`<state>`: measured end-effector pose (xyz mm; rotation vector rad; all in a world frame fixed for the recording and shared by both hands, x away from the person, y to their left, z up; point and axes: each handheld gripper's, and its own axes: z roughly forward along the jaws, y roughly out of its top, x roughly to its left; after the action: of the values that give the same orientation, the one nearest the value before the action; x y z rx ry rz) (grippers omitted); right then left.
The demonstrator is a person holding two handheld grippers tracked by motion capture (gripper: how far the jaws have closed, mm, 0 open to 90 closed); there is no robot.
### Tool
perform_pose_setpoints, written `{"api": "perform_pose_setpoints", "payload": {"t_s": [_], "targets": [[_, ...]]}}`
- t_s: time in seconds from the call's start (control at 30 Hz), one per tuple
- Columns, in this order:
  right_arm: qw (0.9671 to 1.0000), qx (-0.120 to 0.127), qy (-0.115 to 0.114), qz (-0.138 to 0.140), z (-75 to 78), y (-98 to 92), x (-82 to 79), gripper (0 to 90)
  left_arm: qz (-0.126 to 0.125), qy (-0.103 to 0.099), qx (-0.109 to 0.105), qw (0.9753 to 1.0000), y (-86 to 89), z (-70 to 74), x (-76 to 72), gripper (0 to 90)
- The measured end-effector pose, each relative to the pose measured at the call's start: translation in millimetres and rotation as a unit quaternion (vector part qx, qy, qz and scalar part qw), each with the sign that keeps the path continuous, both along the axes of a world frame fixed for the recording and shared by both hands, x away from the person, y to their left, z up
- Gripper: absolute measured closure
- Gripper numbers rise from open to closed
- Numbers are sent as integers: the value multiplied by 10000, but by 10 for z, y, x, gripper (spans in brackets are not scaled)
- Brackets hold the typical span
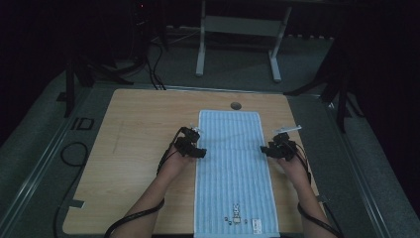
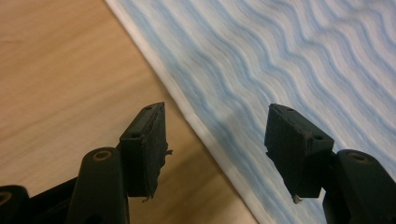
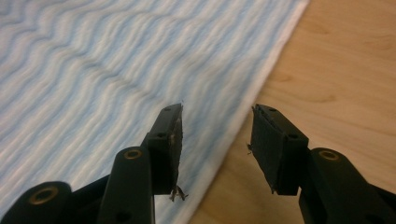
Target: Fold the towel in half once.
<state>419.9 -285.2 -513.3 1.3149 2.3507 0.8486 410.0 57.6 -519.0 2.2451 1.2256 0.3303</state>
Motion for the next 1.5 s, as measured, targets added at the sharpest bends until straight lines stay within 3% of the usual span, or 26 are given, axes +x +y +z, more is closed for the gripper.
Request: {"api": "perform_pose_setpoints", "payload": {"t_s": [0.07,0.1,0.13,0.3,0.4,0.57,0.63,0.8,0.93,1.2,1.27,1.33,1.5], "targets": [[10000,-29,4,-29,12,0,27,537,14,-13,-20,10000,-2,-2,20,386],[10000,-54,25,-64,18,4,57,538,-37,-37,192,9998,-8,-19,74,386],[9998,-82,102,-114,17,12,128,541,-36,-26,198,9998,-4,-32,99,386],[9990,-2,348,-270,-60,36,256,541,-54,14,34,10000,14,-122,202,420],[9985,-117,453,-299,-115,69,304,540,-128,3,186,9997,-6,-181,244,457],[9973,-392,596,-198,-186,147,367,590,-152,18,150,9998,-21,-198,267,498],[9970,-432,628,-105,-176,183,372,670,-191,-16,112,9998,-31,-200,249,541],[9965,-602,580,86,-169,281,332,851,-326,124,-112,9993,-67,-196,227,825],[9955,-804,484,140,-156,327,296,874,-253,124,-122,9995,-62,-187,212,864],[9986,-483,184,95,97,220,226,875,-223,-204,-109,9995,-42,71,155,866],[9992,-364,138,122,175,173,179,875,-282,-226,-263,9990,-26,148,107,866],[9994,-294,140,141,224,118,124,875,-377,-281,-220,9986,-21,208,41,865],[9994,-141,54,319,307,41,-89,873,-507,-322,-445,9972,24,313,-164,865]]}}
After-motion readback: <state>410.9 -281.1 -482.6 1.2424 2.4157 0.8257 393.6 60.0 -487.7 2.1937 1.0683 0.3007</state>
